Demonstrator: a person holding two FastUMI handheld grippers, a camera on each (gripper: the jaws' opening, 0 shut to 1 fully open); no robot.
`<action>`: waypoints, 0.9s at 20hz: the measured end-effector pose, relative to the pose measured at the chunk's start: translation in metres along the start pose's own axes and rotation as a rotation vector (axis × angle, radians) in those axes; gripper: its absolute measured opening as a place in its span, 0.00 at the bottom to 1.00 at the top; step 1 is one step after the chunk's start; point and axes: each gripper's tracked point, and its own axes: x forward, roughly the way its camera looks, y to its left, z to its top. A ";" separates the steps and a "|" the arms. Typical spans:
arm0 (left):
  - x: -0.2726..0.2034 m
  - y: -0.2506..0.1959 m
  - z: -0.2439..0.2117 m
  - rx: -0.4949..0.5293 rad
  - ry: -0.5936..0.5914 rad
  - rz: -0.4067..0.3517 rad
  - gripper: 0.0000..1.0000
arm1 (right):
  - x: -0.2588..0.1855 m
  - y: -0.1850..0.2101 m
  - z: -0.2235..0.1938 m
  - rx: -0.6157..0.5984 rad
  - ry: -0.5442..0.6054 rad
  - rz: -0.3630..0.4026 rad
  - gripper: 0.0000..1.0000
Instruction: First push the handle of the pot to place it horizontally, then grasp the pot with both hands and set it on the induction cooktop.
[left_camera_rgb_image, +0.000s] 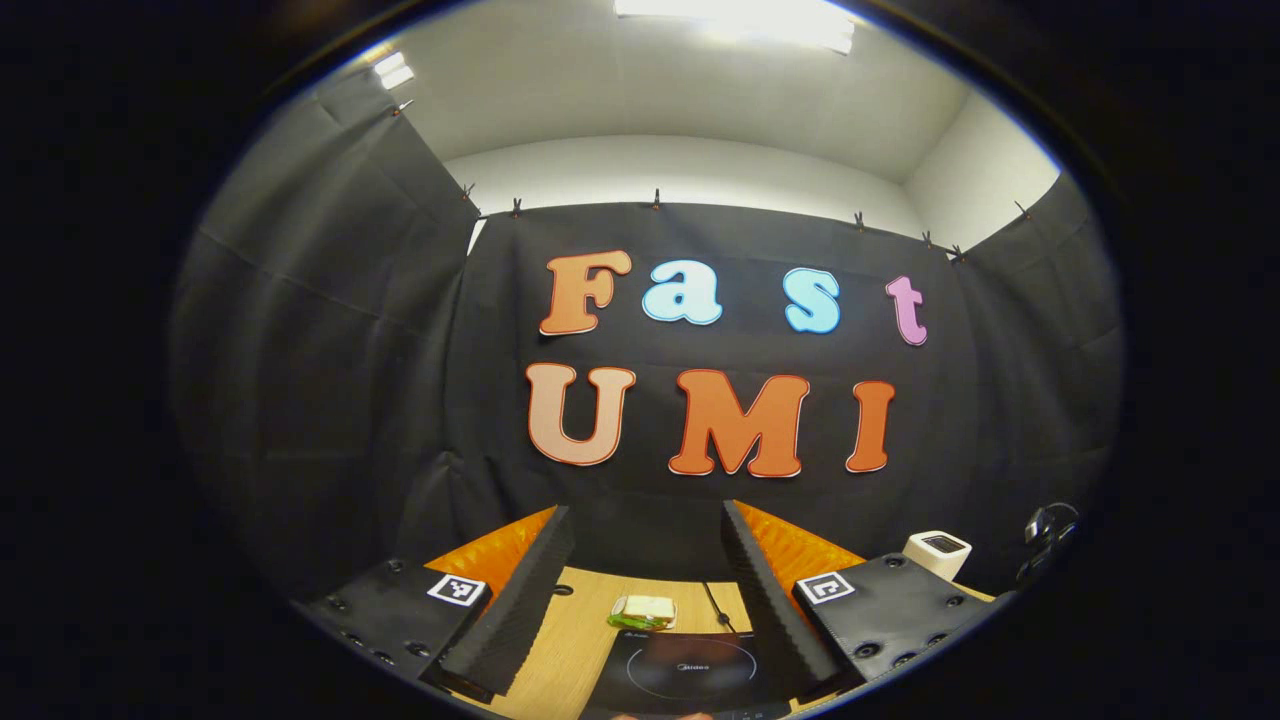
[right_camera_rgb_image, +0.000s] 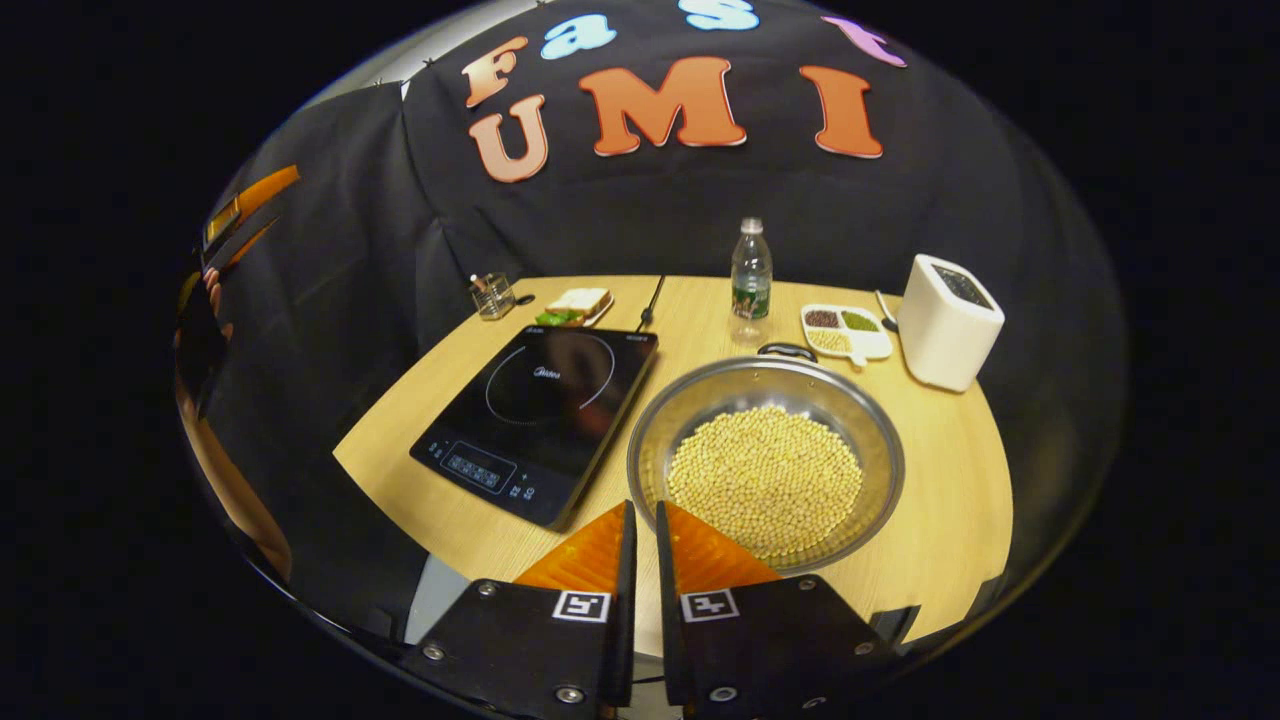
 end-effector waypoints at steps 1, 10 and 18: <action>-0.002 0.001 -0.001 0.000 0.001 0.002 0.97 | 0.006 0.001 -0.010 0.013 0.038 0.011 0.10; -0.011 0.009 0.001 0.011 -0.017 0.010 0.98 | 0.050 0.003 -0.068 0.156 0.253 0.041 0.00; -0.006 0.009 -0.004 0.010 -0.014 0.019 0.98 | 0.075 -0.004 -0.072 0.221 0.313 0.049 0.00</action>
